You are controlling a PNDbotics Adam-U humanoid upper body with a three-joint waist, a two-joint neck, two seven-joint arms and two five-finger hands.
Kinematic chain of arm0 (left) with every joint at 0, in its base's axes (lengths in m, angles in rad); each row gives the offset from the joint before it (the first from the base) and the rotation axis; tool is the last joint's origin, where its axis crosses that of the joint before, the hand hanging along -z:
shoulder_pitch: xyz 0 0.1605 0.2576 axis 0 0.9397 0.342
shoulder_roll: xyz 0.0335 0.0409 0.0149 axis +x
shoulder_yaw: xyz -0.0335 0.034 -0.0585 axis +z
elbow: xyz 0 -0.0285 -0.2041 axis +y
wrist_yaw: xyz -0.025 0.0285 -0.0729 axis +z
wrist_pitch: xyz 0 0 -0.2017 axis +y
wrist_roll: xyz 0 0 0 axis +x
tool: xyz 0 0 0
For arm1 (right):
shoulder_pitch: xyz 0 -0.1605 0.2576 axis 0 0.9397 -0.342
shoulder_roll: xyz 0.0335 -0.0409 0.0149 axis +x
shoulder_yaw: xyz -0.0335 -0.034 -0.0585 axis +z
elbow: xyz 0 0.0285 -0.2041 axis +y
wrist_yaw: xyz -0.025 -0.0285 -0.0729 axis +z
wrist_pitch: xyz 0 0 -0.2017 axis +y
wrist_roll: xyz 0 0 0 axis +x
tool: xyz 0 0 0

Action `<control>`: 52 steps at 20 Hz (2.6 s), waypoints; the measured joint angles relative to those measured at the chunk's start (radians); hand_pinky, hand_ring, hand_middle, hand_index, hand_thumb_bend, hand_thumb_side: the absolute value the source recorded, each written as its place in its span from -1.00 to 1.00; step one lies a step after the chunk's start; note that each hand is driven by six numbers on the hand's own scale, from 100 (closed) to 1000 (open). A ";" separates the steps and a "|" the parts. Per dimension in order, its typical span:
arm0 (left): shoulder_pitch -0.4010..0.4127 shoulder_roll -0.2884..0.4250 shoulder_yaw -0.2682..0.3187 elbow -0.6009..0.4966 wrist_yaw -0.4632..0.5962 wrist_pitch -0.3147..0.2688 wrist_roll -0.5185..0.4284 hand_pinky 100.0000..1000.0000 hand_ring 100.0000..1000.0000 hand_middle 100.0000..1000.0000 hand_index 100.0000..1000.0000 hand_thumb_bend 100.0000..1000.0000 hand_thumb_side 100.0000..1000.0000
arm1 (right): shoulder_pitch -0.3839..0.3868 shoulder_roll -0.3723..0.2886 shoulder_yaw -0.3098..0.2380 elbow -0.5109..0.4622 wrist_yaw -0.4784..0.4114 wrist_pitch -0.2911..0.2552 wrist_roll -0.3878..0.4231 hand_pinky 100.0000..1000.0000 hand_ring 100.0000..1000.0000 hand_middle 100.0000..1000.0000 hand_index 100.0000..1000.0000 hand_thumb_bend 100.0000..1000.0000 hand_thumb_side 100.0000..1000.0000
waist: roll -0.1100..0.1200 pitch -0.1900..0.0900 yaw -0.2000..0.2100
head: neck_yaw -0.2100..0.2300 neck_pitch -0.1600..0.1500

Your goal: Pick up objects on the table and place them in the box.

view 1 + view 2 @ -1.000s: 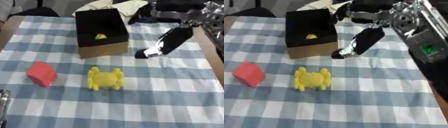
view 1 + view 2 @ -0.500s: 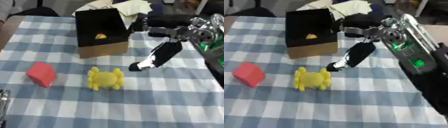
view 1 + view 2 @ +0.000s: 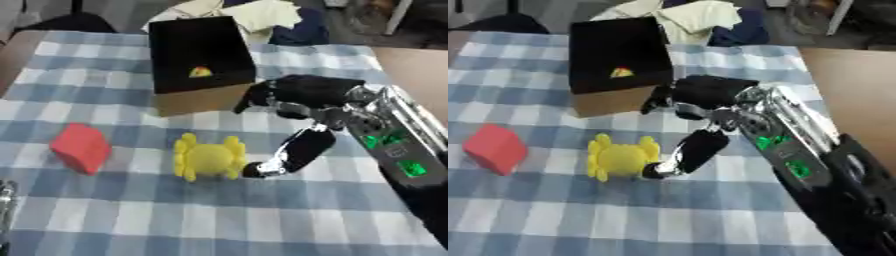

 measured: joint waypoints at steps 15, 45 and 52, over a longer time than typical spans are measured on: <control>-0.003 -0.001 0.000 0.000 0.002 0.002 -0.002 0.16 0.50 0.29 0.52 -0.98 0.65 | 0.074 0.093 0.013 0.006 0.121 -0.022 -0.072 0.80 0.83 0.65 0.80 -0.13 0.34 | 0.006 0.006 0.009 | -0.085 0.006; -0.008 -0.011 -0.001 0.000 0.004 0.003 -0.013 0.16 0.50 0.28 0.51 -0.99 0.63 | 0.091 0.261 -0.004 0.226 0.404 -0.047 -0.190 0.81 0.84 0.71 0.78 -0.49 0.28 | 0.012 0.015 0.027 | -0.081 -0.012; -0.009 -0.019 -0.001 0.000 0.004 0.005 -0.016 0.16 0.50 0.28 0.51 -1.00 0.63 | 0.089 0.282 -0.005 0.257 0.418 -0.052 -0.197 0.80 0.84 0.67 0.75 -0.50 0.25 | 0.012 0.015 0.033 | -0.085 -0.013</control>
